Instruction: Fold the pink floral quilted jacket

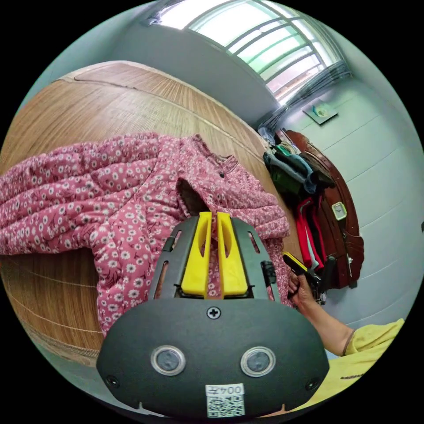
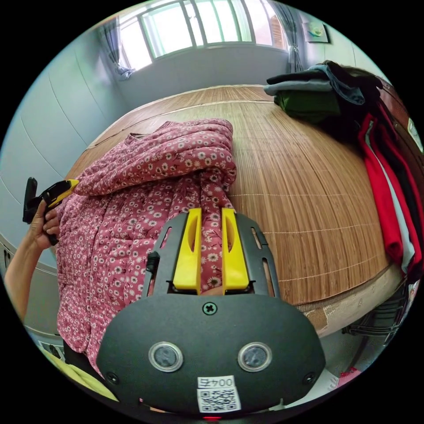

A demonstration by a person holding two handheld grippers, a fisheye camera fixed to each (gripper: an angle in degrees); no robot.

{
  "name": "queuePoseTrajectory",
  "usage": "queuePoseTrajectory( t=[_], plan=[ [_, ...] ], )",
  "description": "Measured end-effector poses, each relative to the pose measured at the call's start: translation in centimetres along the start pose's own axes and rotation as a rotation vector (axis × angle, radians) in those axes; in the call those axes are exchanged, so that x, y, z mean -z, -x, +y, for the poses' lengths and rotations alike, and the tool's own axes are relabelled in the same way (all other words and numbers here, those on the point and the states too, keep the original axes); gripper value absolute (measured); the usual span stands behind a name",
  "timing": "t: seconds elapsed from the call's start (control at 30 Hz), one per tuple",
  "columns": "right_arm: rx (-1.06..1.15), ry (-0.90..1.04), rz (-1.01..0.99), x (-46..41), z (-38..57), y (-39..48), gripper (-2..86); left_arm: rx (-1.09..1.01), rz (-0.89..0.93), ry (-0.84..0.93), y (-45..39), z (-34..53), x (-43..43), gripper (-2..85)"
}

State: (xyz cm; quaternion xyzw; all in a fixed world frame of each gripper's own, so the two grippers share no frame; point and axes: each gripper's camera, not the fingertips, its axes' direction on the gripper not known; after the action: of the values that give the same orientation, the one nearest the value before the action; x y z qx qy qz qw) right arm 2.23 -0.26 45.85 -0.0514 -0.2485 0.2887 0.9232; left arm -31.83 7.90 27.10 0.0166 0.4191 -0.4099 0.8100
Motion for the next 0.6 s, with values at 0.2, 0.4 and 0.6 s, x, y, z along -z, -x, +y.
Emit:
queuePoseTrajectory(
  t=[0.2, 0.4, 0.6],
  plan=[
    [-0.02, -0.005, -0.039, 0.1, 0.0, -1.3, 7.3, -0.185, -0.069, -0.064, -6.4, -0.5, 3.2, 1.9],
    [-0.01, 0.005, -0.021, 0.1, 0.0, -1.7, 6.8, -0.113, -0.181, 0.076, -3.4, 0.7, -0.8, 1.6],
    [-0.012, 0.0, -0.027, 0.3, 0.1, -2.8, 6.8, -0.048, -0.154, -0.002, -3.8, 2.6, -0.6, 1.3]
  ],
)
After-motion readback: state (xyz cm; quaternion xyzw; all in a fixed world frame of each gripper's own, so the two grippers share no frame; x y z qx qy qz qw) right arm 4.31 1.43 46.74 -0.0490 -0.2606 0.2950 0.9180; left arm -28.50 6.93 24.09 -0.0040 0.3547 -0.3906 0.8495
